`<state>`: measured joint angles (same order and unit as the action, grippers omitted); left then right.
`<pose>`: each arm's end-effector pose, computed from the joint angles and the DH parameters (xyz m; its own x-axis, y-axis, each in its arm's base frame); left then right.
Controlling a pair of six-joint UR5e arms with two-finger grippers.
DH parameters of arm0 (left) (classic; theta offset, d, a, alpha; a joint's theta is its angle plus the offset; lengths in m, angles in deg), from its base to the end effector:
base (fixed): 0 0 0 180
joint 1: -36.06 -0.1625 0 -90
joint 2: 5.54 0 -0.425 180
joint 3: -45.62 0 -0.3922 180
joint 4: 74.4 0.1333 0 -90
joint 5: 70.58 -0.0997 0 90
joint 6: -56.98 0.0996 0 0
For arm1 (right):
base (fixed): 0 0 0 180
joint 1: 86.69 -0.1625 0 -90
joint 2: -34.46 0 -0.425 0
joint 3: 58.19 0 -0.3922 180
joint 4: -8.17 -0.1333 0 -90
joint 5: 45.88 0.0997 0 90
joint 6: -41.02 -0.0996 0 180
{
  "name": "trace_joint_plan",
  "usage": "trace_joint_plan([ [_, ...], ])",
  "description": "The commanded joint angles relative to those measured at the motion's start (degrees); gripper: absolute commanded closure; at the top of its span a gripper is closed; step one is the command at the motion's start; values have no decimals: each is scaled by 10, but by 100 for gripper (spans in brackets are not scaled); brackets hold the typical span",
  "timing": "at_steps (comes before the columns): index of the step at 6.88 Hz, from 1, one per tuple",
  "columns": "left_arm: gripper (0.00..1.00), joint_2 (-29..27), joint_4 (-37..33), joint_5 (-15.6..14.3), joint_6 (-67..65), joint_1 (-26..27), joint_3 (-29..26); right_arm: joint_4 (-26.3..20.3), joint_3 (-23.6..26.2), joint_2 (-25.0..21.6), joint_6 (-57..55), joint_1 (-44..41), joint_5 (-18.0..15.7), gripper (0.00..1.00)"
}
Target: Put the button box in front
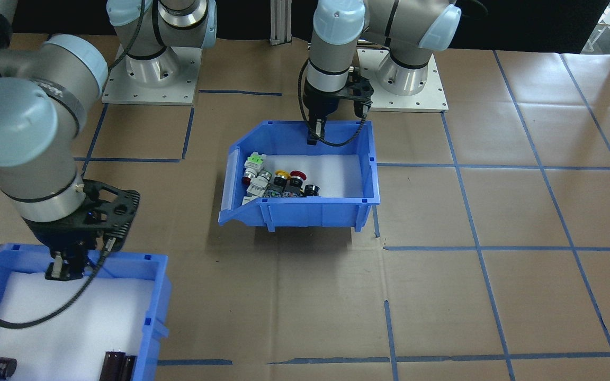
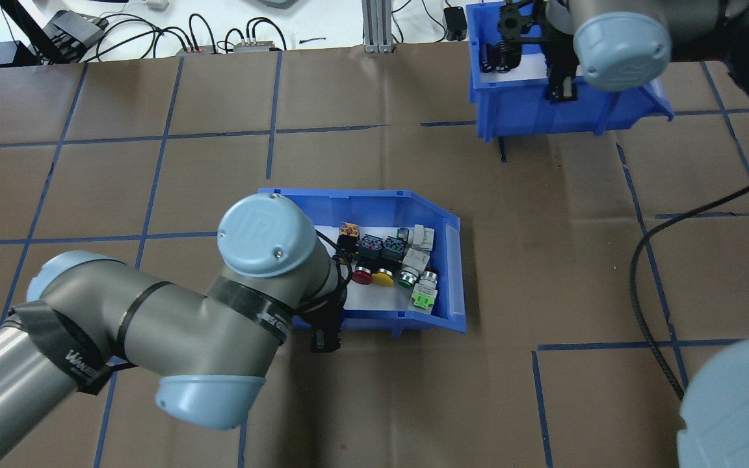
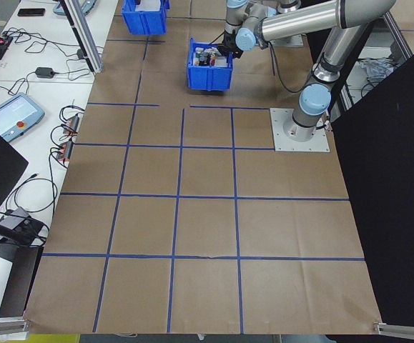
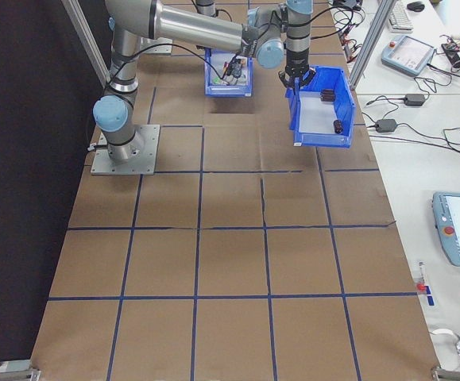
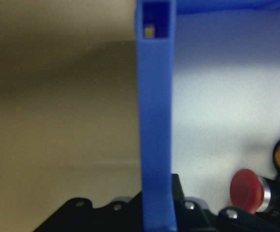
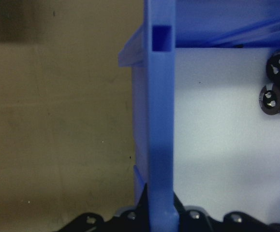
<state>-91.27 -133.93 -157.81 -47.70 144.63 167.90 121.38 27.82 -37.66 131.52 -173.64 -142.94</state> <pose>-0.2642 -0.3527 0.3070 -0.0680 -0.9973 0.0293 -0.9959 0.0696 0.0576 0.0876 -0.6312 0.3914 -0.0439 -0.9860 0.1609 -0.9904 0.0641 0.1227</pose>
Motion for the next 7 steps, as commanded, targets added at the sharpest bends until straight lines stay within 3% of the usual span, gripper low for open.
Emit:
trace_joint_plan([
  [1,100,27,-31,-11,119,-122,-5,2,80,-76,78,67,19,99],
  [3,100,-5,-24,-10,191,-194,-25,3,173,-169,133,104,42,99],
  [5,100,-99,-25,-1,184,-193,-137,2,251,-256,196,141,52,99],
  [7,100,-195,-21,-2,147,-138,-233,3,278,-271,253,166,68,99],
])
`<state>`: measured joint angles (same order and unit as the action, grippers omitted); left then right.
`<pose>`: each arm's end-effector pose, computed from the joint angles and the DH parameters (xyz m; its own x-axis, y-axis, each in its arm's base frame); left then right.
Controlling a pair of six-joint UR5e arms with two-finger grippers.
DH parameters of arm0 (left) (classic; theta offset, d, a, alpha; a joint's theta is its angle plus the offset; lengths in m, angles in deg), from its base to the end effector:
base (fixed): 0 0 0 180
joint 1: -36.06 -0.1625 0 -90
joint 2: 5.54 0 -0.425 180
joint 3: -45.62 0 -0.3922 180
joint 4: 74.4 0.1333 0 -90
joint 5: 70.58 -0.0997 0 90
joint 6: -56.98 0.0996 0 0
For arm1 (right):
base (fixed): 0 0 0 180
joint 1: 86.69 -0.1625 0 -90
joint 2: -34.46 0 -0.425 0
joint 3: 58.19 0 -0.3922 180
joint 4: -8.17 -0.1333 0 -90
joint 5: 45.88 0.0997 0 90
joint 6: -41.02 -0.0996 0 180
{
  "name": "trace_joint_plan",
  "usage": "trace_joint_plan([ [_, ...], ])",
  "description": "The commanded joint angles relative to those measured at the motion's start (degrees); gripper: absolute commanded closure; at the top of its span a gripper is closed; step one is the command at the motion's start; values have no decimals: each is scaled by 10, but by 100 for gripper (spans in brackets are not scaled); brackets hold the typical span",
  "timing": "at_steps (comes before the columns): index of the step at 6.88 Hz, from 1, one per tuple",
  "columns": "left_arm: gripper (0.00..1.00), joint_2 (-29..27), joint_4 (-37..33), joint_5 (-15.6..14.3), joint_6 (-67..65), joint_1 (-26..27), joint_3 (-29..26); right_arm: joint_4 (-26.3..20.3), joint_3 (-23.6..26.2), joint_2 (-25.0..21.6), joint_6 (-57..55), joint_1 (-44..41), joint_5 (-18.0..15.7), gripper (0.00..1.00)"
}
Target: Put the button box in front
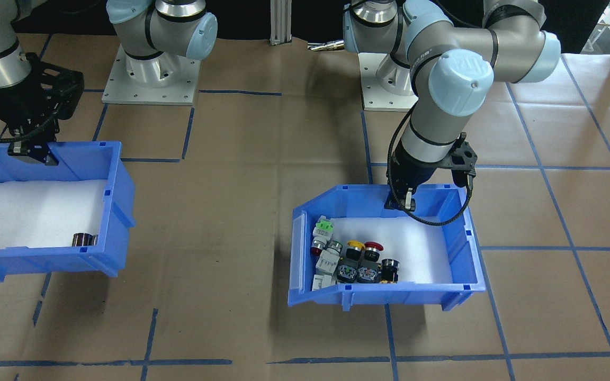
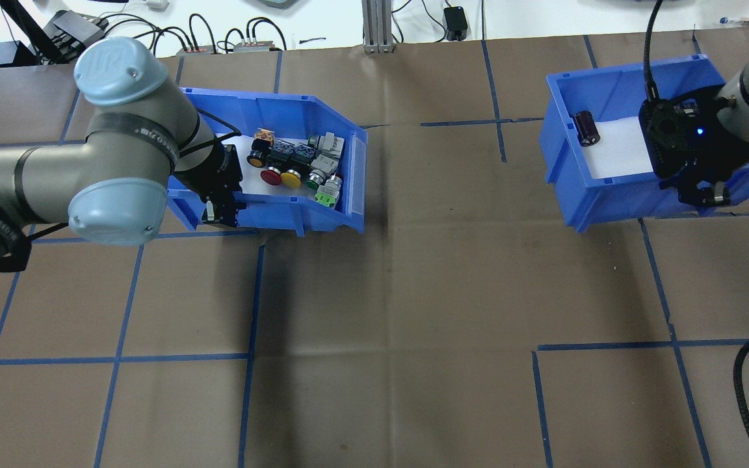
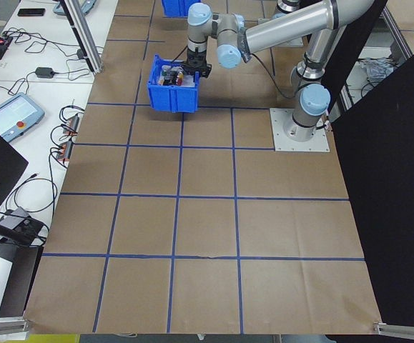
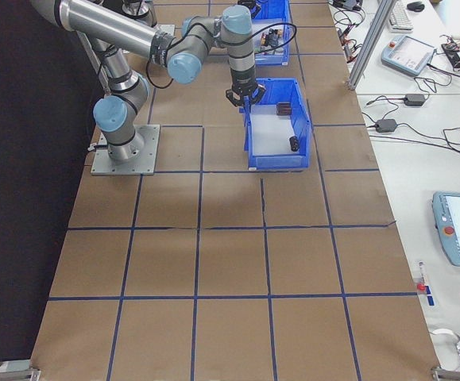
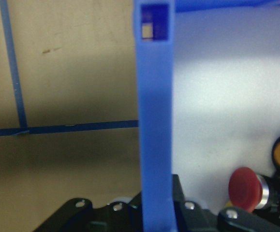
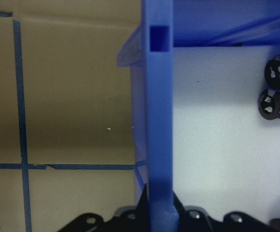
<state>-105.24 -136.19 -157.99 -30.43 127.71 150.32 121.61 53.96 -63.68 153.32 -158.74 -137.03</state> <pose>-0.1531 -0.5307 0.3268 -0.0738 -0.9949 0.0684 -0.9962 0.0768 0.0420 -0.0092 -0.4543 0.4064 0.0792 -0.9864 0.1441 -0.9944 -0.0681 0.0805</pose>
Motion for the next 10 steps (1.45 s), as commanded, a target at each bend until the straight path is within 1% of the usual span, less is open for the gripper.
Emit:
trace_joint_plan([
  [1,100,-89,6,1,-61,65,-98,-2,17,-12,35,23,9,99],
  [2,100,-127,6,1,-78,87,-140,-2,17,-12,35,23,9,99],
  [3,100,-161,25,31,-113,102,-165,-2,17,-12,35,23,9,99],
  [4,100,-191,70,45,-141,115,-180,-2,17,-12,35,23,9,99],
  [5,100,-224,96,46,-152,122,-194,-2,17,-12,35,23,9,99],
  [6,99,-236,106,48,-162,137,-205,-2,17,-12,35,23,9,99],
  [8,98,-236,105,49,-161,156,-206,-6,17,-13,36,22,8,98],
  [9,98,-228,105,70,-162,156,-194,-6,17,-13,36,22,8,98],
  [10,98,-222,105,69,-160,156,-192,-5,17,-13,36,22,8,98],
])
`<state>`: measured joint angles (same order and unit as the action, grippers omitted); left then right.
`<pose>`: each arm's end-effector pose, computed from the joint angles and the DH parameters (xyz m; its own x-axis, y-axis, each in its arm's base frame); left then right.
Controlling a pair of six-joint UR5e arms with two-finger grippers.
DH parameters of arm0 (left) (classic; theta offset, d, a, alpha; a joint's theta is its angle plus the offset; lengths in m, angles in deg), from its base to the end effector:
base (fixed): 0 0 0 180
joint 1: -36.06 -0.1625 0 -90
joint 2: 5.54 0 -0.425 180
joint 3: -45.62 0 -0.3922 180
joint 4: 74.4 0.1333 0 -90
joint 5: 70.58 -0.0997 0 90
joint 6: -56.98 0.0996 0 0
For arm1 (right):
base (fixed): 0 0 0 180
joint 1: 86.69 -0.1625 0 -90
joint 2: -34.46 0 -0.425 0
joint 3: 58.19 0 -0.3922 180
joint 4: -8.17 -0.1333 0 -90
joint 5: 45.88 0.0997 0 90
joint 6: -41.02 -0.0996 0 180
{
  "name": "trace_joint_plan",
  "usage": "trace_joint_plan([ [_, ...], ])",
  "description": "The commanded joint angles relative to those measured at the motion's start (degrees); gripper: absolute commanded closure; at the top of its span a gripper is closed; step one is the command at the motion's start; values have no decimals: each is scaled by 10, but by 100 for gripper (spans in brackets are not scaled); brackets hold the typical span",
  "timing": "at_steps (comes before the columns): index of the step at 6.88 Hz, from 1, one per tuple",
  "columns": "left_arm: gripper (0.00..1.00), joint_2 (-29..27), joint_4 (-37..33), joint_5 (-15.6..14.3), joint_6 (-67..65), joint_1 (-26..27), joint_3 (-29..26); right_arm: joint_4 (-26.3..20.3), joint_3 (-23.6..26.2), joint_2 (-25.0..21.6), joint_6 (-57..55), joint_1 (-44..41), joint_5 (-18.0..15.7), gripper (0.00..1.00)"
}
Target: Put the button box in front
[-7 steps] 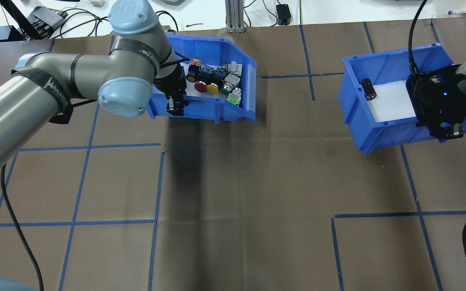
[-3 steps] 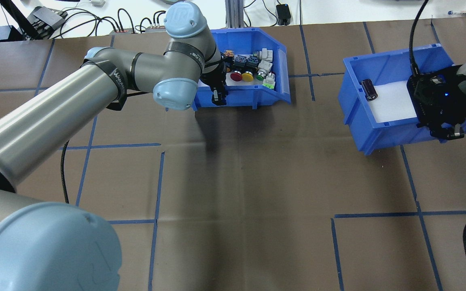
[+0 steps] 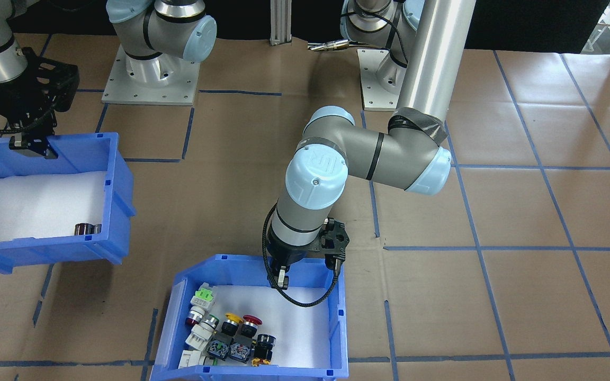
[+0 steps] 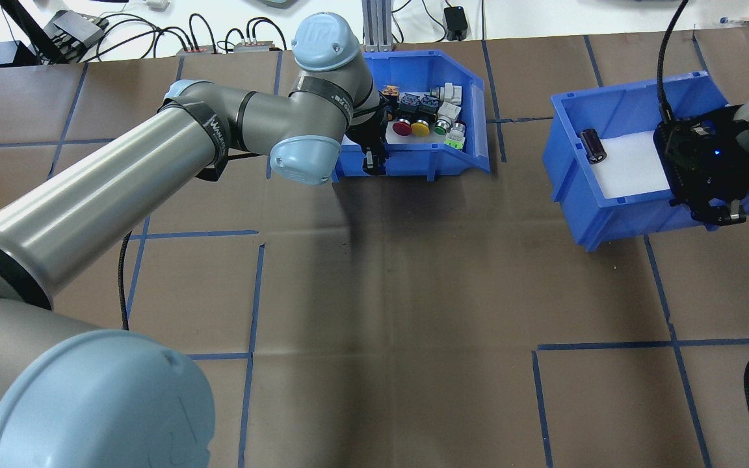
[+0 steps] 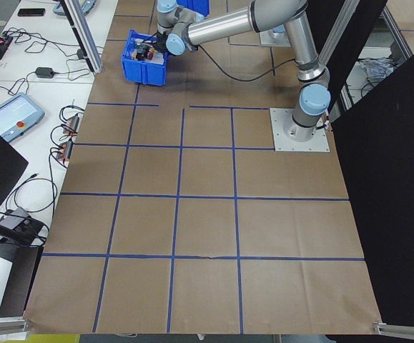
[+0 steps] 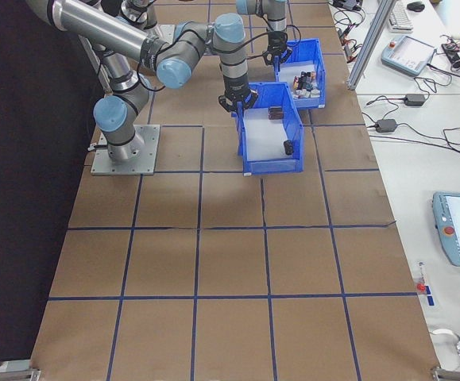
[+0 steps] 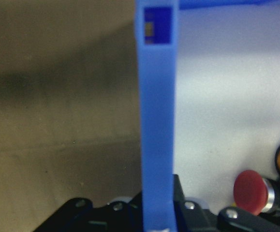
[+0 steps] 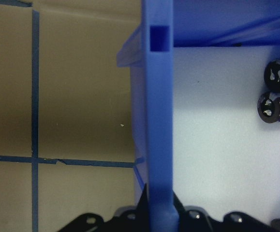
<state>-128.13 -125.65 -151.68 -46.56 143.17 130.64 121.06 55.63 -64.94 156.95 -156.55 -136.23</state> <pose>-0.3461 -0.6189 0.2615 -0.0616 -0.9864 0.1523 -0.9770 0.0908 0.1928 -0.0213 -0.4435 0.4003 0.1041 -0.9861 0.1298 -0.9930 -0.0957 0.0698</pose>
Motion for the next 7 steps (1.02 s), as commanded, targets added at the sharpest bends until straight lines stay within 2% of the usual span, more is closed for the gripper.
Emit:
trace_joint_plan([
  [1,96,7,-3,4,-2,1,8,1,0,0,0,0,0,98],
  [5,91,15,-8,0,-56,-2,23,1,0,0,0,0,0,98],
  [6,45,16,-9,-4,-56,-8,23,-2,0,0,0,0,1,98],
  [7,41,16,-20,-5,-58,-6,22,-2,0,0,0,0,1,98],
])
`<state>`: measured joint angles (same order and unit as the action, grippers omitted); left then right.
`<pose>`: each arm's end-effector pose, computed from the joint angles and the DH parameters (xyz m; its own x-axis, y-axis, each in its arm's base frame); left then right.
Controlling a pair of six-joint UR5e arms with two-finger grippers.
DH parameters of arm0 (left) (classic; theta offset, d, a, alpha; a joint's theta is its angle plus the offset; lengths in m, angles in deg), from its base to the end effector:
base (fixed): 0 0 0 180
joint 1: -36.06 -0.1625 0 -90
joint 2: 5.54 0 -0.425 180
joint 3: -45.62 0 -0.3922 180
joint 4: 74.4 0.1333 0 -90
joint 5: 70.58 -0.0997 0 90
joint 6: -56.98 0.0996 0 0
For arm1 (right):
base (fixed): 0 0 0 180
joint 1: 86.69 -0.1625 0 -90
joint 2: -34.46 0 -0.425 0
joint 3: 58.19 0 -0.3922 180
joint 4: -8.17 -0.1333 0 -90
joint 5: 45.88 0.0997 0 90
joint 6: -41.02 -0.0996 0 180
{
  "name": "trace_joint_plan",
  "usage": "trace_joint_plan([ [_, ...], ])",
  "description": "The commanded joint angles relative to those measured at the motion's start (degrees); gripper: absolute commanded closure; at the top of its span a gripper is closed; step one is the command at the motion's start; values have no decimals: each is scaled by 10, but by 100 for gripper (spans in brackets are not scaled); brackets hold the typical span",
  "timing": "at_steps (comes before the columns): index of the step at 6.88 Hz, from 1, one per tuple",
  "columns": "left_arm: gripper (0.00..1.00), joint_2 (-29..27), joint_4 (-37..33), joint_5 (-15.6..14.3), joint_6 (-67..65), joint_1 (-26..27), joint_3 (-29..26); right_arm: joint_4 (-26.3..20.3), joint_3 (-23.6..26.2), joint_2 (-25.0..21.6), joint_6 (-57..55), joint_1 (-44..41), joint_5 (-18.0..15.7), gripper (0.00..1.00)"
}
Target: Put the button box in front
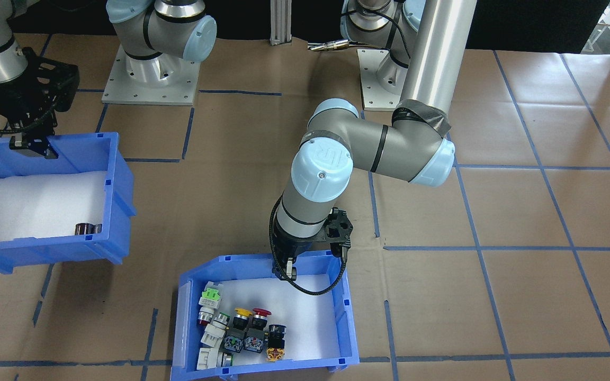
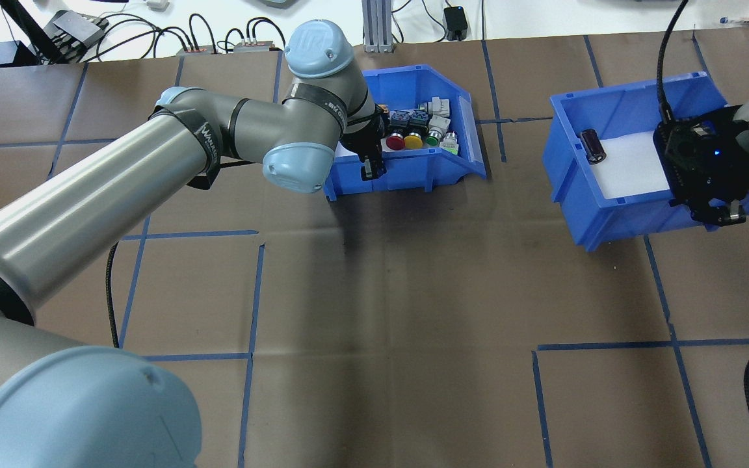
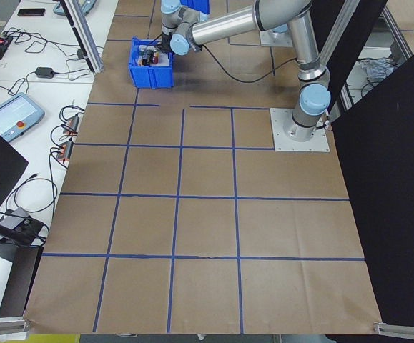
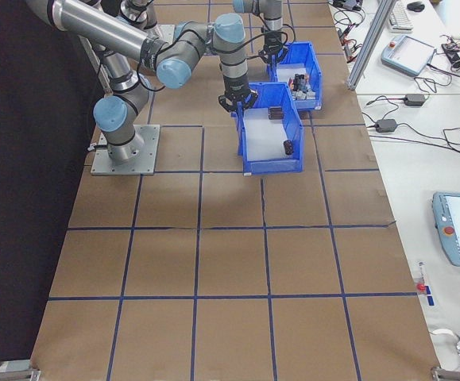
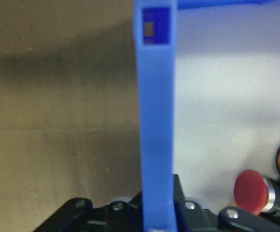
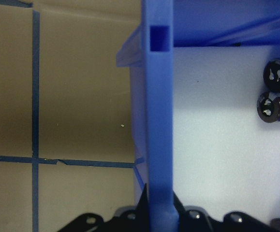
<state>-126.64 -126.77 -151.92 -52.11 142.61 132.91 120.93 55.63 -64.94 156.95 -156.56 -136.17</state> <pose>-0.3355 -0.6084 0.2588 0.0420 -0.9938 0.1031 -0.9810 -0.0214 0.1930 -0.0211 -0.4434 0.4000 0.1042 -0.9863 0.1283 -0.9931 -0.0961 0.0679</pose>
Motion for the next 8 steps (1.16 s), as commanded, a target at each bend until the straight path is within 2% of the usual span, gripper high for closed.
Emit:
trace_joint_plan([
  [1,28,7,-15,-2,-6,0,-4,-1,0,0,0,0,0,98],
  [3,18,45,-26,1,40,-5,-5,-1,0,0,0,0,0,98],
  [4,11,64,-79,0,123,-17,-5,-25,18,-34,-5,-3,0,98],
  [5,8,88,-115,-4,238,-45,1,-25,77,-84,-10,-5,3,98],
  [6,7,123,-179,-5,328,-69,2,-27,97,-104,-38,-11,9,98],
  [7,6,157,-239,-7,421,-95,2,-27,108,-107,-59,-32,33,98],
  [8,1,186,-283,-64,528,-113,2,-28,112,-106,-122,-70,33,98],
])
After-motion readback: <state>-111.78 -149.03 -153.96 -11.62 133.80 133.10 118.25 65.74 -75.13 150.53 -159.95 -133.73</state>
